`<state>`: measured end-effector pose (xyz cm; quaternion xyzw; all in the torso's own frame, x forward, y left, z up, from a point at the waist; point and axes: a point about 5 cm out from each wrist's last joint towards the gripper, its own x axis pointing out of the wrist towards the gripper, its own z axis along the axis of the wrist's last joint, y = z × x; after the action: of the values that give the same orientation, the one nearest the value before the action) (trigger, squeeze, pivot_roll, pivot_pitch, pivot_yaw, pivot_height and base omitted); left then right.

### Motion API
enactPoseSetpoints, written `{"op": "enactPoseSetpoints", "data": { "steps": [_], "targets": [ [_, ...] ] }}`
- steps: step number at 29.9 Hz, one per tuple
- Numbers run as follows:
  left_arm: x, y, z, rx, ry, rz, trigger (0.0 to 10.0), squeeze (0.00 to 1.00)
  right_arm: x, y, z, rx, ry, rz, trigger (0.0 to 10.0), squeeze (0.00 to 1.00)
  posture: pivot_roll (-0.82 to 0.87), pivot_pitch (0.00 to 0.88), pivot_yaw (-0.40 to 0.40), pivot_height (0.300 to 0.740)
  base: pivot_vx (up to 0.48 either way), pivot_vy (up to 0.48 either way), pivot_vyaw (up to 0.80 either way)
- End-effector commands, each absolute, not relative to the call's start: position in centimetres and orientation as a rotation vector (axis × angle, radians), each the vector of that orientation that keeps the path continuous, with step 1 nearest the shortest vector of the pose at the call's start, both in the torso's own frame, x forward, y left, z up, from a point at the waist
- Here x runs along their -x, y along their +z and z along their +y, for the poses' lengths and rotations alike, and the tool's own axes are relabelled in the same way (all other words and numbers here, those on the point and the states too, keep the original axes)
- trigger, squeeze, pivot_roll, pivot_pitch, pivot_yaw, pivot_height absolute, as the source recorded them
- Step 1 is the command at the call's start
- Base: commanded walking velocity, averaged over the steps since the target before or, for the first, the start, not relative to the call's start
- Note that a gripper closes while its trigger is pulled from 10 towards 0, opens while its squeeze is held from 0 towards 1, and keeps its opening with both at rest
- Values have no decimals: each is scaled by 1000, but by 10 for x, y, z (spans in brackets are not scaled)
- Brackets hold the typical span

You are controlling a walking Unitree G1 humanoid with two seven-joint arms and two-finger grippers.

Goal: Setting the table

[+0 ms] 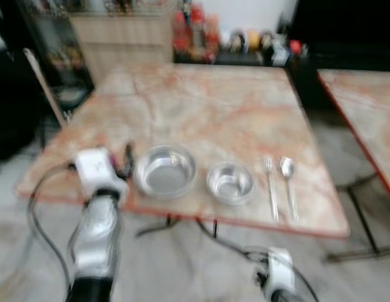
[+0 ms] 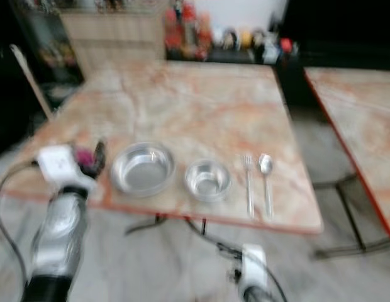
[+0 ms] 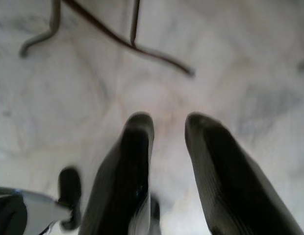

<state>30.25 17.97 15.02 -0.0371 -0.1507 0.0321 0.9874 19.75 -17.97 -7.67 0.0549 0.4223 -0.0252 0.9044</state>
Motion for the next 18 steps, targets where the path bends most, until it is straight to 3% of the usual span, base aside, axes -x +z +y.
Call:
{"op": "enactPoseSetpoints", "data": {
  "steps": [1,11,18],
  "targets": [
    [-300,150,187,88,87,-301,10000,0,-202,-75,-171,-125,-28,858,10000,0,129,24,-16,740,0,0,0],
    [-297,152,191,126,85,-289,10000,0,-202,-75,-171,-122,-26,860,10000,0,131,26,-18,740,0,0,0],
    [-278,143,186,270,22,-122,10000,0,-200,-76,-170,-124,-25,865,10000,0,143,36,-11,740,0,0,0]
  ]
}}
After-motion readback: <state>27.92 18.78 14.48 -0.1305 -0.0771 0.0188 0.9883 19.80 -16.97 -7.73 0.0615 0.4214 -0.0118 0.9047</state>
